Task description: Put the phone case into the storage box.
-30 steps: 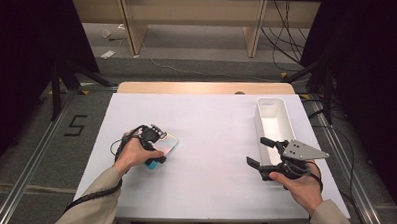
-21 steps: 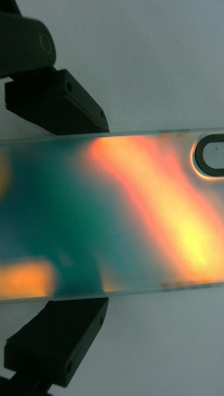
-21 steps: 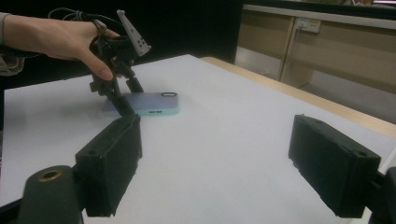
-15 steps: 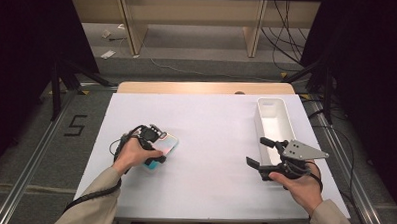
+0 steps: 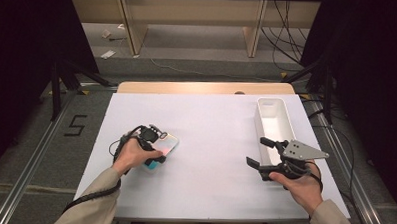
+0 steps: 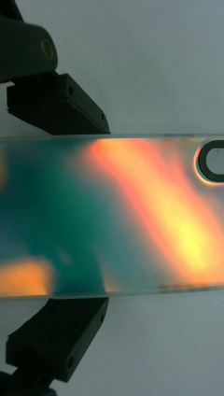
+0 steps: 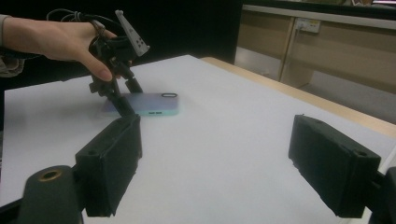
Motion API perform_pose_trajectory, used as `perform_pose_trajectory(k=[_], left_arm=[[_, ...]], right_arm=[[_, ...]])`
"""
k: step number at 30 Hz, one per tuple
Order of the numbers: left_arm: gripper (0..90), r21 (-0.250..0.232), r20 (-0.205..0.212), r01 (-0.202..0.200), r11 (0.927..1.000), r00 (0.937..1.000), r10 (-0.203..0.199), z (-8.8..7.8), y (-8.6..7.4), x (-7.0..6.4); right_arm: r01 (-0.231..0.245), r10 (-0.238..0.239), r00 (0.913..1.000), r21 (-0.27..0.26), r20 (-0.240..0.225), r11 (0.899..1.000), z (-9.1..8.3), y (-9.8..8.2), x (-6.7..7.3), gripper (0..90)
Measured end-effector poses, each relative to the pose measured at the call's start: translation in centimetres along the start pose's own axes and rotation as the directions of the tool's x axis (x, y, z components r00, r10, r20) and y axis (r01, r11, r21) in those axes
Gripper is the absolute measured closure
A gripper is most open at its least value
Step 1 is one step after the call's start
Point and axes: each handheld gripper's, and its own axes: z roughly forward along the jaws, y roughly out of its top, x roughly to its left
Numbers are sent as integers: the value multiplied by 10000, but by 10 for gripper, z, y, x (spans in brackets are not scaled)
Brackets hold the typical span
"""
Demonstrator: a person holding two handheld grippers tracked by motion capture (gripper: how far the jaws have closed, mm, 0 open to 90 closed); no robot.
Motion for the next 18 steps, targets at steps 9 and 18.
perform_pose_trajectory(k=[9,18], left_arm=[[169,-129,46,19,9999,10000,-18,0,-1,0],[170,-410,228,1,9992,9997,9,-3,-4,2]], right_arm=[[-42,42,10000,-57,28,10000,0,0,0,181],[-101,101,9999,-90,54,9999,-1,0,-1,172]])
